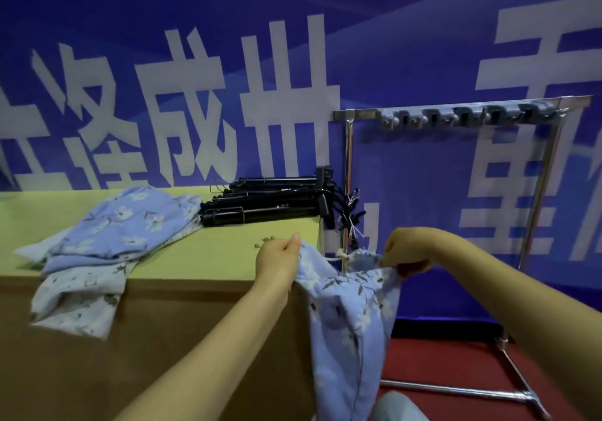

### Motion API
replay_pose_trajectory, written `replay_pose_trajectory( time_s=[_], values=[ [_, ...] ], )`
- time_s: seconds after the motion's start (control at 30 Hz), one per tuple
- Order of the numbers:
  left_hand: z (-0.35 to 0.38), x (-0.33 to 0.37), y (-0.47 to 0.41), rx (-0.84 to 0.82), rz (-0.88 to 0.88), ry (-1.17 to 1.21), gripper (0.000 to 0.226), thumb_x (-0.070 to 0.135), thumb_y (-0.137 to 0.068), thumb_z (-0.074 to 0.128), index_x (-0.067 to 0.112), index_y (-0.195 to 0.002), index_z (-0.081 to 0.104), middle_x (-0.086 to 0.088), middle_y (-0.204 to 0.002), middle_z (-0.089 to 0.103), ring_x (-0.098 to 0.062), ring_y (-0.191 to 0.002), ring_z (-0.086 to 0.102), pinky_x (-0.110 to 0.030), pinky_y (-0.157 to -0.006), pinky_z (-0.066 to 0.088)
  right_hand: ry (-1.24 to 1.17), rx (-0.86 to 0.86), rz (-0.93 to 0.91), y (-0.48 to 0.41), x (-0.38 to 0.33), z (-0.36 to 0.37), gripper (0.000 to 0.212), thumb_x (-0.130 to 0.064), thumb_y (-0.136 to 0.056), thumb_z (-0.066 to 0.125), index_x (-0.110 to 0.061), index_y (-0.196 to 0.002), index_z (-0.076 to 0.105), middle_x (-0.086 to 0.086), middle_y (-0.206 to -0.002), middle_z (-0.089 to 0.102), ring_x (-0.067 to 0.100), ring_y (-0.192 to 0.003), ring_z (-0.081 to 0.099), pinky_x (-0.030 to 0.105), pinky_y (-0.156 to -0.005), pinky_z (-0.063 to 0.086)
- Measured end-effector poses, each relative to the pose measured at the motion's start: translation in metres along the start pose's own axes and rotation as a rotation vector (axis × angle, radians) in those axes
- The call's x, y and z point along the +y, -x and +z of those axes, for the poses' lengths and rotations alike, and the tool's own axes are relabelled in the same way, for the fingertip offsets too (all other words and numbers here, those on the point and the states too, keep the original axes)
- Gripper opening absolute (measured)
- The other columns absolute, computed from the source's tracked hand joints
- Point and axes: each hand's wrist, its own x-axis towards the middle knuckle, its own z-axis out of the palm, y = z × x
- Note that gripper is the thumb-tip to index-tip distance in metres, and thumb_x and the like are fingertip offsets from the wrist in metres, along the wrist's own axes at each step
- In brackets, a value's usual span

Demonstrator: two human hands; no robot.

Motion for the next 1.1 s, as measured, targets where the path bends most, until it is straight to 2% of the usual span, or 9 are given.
replay_pose_trajectory(
  time_s=[0.13, 0.3, 0.37, 0.47, 0.57, 0.73, 0.87, 1.0, 1.1],
  values=[
    [-0.023, -0.025, 0.017, 0.048, -0.046, 0.026, 0.045, 0.028, -0.094, 0.051, 0.015, -0.055, 0.033, -0.006, -0.054, 0.028, -0.019, -0.053, 0.026, -0.030, -0.053, 0.020, 0.042, -0.221, 0.014, 0.011, -0.016, 0.016, 0.022, -0.019, -0.093, 0.050, -0.004, -0.088, 0.066, -0.003, -0.060, 0.070, 0.007, -0.051, 0.063, 0.017, -0.048, 0.048],
    [-0.057, -0.036, 0.016, 0.109, 0.008, 0.059, 0.044, 0.027, -0.095, 0.050, 0.013, -0.057, 0.033, -0.010, -0.058, 0.028, -0.019, -0.058, 0.028, -0.029, -0.056, 0.021, -0.036, -0.312, -0.138, 0.012, -0.033, 0.025, 0.020, -0.030, -0.091, 0.059, -0.011, -0.088, 0.065, -0.003, -0.071, 0.072, 0.010, -0.065, 0.065, 0.019, -0.059, 0.047],
    [-0.067, -0.036, 0.013, 0.101, 0.031, 0.061, 0.044, 0.026, -0.096, 0.049, 0.013, -0.059, 0.031, -0.005, -0.056, 0.024, -0.017, -0.056, 0.025, -0.028, -0.053, 0.019, -0.146, -0.255, -0.210, 0.007, -0.042, 0.025, 0.024, -0.035, -0.090, 0.062, -0.011, -0.090, 0.066, -0.001, -0.072, 0.071, 0.011, -0.064, 0.062, 0.020, -0.059, 0.046],
    [-0.076, -0.040, 0.004, 0.094, 0.057, 0.019, 0.044, 0.025, -0.096, 0.048, 0.013, -0.058, 0.029, -0.002, -0.054, 0.022, -0.016, -0.052, 0.022, -0.025, -0.049, 0.018, -0.332, 0.011, -0.360, -0.010, -0.063, 0.028, 0.020, -0.032, -0.090, 0.063, -0.012, -0.085, 0.064, 0.001, -0.070, 0.067, 0.009, -0.057, 0.058, 0.020, -0.055, 0.047],
    [-0.080, -0.044, -0.006, 0.082, 0.074, -0.006, 0.047, 0.025, -0.096, 0.049, 0.014, -0.057, 0.026, -0.001, -0.053, 0.019, -0.015, -0.050, 0.020, -0.023, -0.047, 0.017, -0.442, 0.207, -0.478, -0.030, -0.091, 0.037, 0.011, -0.025, -0.088, 0.065, -0.014, -0.088, 0.064, 0.000, -0.079, 0.066, 0.013, -0.073, 0.062, 0.027, -0.069, 0.054],
    [-0.086, -0.050, -0.017, 0.053, 0.075, 0.005, 0.045, 0.026, -0.095, 0.050, 0.013, -0.059, 0.028, -0.001, -0.052, 0.020, -0.016, -0.052, 0.021, -0.028, -0.052, 0.018, -0.293, 0.318, -0.534, -0.058, -0.128, 0.060, 0.016, -0.025, -0.086, 0.068, -0.013, -0.096, 0.067, 0.003, -0.096, 0.068, 0.017, -0.086, 0.062, 0.029, -0.073, 0.052],
    [-0.089, -0.054, -0.020, 0.065, 0.057, 0.019, 0.045, 0.026, -0.095, 0.051, 0.013, -0.057, 0.030, 0.008, -0.039, 0.022, -0.007, -0.042, 0.021, -0.018, -0.041, 0.020, -0.236, 0.382, -0.524, -0.072, -0.140, 0.079, 0.019, -0.027, -0.085, 0.068, -0.013, -0.097, 0.066, 0.004, -0.100, 0.067, 0.017, -0.086, 0.055, 0.029, -0.071, 0.045],
    [-0.093, -0.056, -0.022, 0.070, 0.033, 0.036, 0.040, 0.028, -0.095, 0.051, 0.008, -0.063, 0.038, 0.008, -0.040, 0.025, -0.006, -0.039, 0.022, -0.017, -0.038, 0.020, -0.216, 0.429, -0.490, -0.078, -0.145, 0.087, 0.016, -0.025, -0.087, 0.066, -0.012, -0.096, 0.066, 0.005, -0.098, 0.068, 0.021, -0.087, 0.059, 0.033, -0.073, 0.049],
    [-0.094, -0.056, -0.022, 0.065, 0.037, 0.042, 0.035, 0.029, -0.095, 0.051, 0.006, -0.069, 0.045, -0.004, -0.053, 0.027, -0.011, -0.047, 0.025, -0.018, -0.042, 0.022, -0.147, 0.431, -0.465, -0.082, -0.148, 0.089, 0.013, -0.025, -0.091, 0.061, -0.012, -0.091, 0.063, 0.007, -0.096, 0.066, 0.022, -0.083, 0.057, 0.034, -0.070, 0.046]
  ],
)
